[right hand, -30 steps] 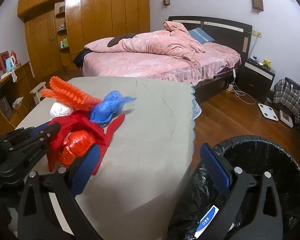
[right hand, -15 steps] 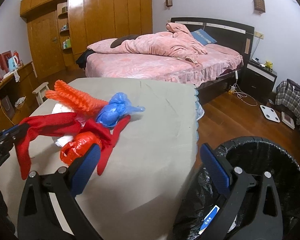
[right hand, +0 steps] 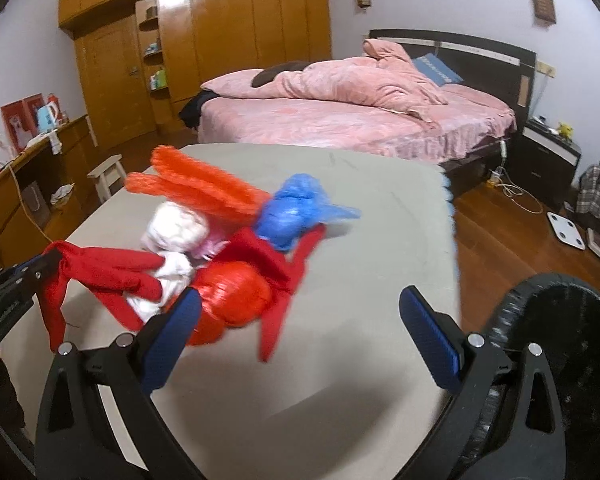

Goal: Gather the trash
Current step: 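Grasp the red plastic bag with the right gripper while the left gripper holds the glove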

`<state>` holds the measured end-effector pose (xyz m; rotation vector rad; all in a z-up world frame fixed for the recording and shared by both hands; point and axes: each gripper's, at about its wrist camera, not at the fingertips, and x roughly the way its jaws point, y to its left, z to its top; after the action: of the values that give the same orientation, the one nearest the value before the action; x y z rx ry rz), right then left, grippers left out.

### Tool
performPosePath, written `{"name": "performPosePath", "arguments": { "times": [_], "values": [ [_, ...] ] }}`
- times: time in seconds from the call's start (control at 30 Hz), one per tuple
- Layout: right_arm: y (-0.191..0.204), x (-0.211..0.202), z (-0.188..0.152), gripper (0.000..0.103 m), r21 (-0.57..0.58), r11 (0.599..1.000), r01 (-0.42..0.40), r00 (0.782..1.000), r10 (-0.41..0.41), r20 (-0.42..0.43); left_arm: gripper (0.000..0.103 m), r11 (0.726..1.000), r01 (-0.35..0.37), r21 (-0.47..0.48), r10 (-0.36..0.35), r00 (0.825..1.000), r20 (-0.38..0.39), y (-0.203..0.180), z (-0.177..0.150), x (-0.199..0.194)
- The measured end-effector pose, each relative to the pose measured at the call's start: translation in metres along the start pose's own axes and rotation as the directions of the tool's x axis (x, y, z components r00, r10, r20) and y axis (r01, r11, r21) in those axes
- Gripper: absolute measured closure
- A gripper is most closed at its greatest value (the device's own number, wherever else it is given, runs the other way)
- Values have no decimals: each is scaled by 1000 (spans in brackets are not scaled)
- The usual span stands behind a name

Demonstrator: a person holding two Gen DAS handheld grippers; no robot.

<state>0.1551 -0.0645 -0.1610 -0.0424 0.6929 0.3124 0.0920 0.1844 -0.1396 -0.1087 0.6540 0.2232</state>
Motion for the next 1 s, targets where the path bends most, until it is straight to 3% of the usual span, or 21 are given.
{"name": "performPosePath", "arguments": {
  "times": [0.1, 0.37, 0.47, 0.53, 0.63, 1.0],
  "values": [
    [13, 13, 3, 19, -18, 1000, -21, 1000, 21, -15, 93, 1000, -6, -8, 6, 1000, 1, 7, 0, 4],
    [32, 44, 4, 27, -49, 998, -34, 997, 31, -78, 93, 999, 34, -3, -34, 999, 5, 1, -3, 4],
    [34, 54, -1, 43, -43, 997, -63, 991, 57, -124, 93, 999, 45, 4, -45, 999, 9, -4, -2, 3],
    [36, 55, -2, 62, -43, 994, -102, 985, 95, -143, 93, 999, 48, 5, -48, 999, 11, -6, -2, 3],
    [39, 49, 0, 76, -66, 990, -121, 984, 112, -136, 93, 999, 49, 5, -49, 999, 15, -6, -1, 0],
    [27, -9, 18, 80, -56, 986, -155, 987, 152, -45, 93, 995, 94, 28, -96, 992, 77, -25, 11, -29]
  ]
}}
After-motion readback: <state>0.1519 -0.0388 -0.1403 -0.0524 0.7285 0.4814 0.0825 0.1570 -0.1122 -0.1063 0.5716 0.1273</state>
